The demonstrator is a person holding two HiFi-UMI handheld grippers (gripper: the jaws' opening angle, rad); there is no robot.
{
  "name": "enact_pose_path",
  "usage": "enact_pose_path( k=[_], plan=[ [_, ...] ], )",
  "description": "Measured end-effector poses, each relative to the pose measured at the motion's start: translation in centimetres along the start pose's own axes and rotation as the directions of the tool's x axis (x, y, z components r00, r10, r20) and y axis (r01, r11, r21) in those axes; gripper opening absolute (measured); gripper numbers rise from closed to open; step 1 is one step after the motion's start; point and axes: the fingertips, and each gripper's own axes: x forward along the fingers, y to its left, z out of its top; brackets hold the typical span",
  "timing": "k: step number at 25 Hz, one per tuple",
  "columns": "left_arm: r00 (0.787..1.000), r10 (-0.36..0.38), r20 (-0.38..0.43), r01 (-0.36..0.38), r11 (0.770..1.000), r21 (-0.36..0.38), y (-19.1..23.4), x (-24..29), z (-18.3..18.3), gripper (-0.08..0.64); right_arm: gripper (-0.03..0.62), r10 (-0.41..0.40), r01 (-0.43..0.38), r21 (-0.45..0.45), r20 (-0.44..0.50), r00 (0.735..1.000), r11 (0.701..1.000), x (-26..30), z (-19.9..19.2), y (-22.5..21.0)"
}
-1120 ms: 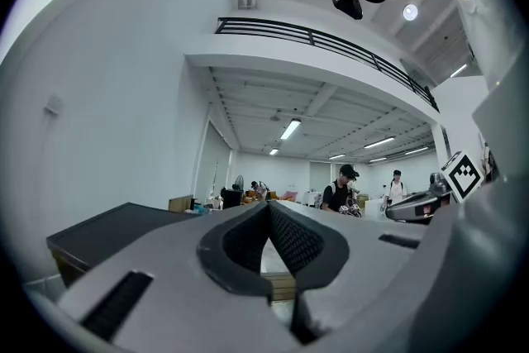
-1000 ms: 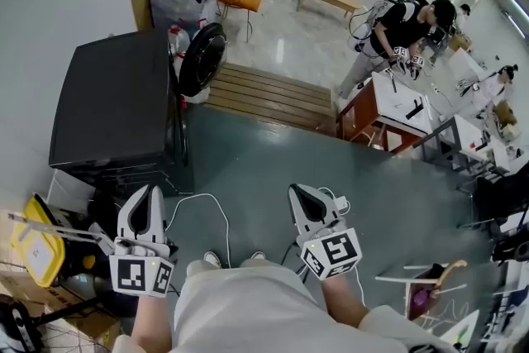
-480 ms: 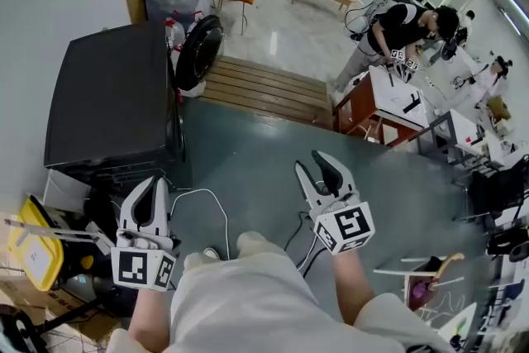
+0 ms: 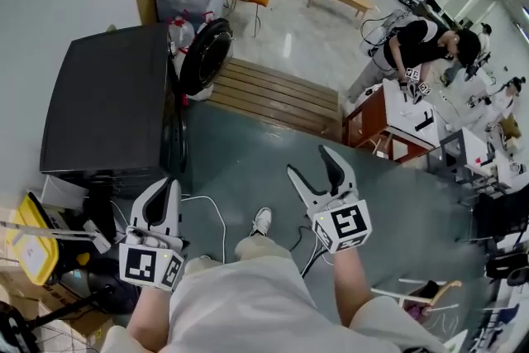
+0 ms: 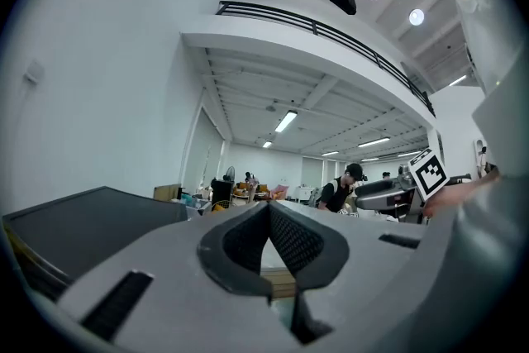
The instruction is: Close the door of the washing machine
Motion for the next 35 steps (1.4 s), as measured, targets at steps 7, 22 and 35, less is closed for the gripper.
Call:
enact_pose_path(
  k=[7, 22, 35],
  plan=[
    [0.992, 0.124, -0.028, -0.124, 0.992, 0.014, -2.2, 10.7, 0.3, 0.005, 0.284, 0.083, -0.084, 0.036, 0.028, 0.996, 0.996, 6.1, -1.9, -11.5],
    [0.949, 0.308, -0.069, -0.309, 0.951, -0.008, -0.9, 21.2, -1.0, 0.005, 0.284, 0.293, -0.294, -0.032, -0.036, 0.955, 0.955, 19.2, -4.6, -19.6],
    [0.925, 0.369, -0.094, -0.377, 0.923, -0.080, 13.1, 29.7, -3.9, 0.005, 0.293, 0.397, -0.484, -0.378, -0.287, 0.872, 0.789, 46.1, -6.6, -17.8]
  ],
)
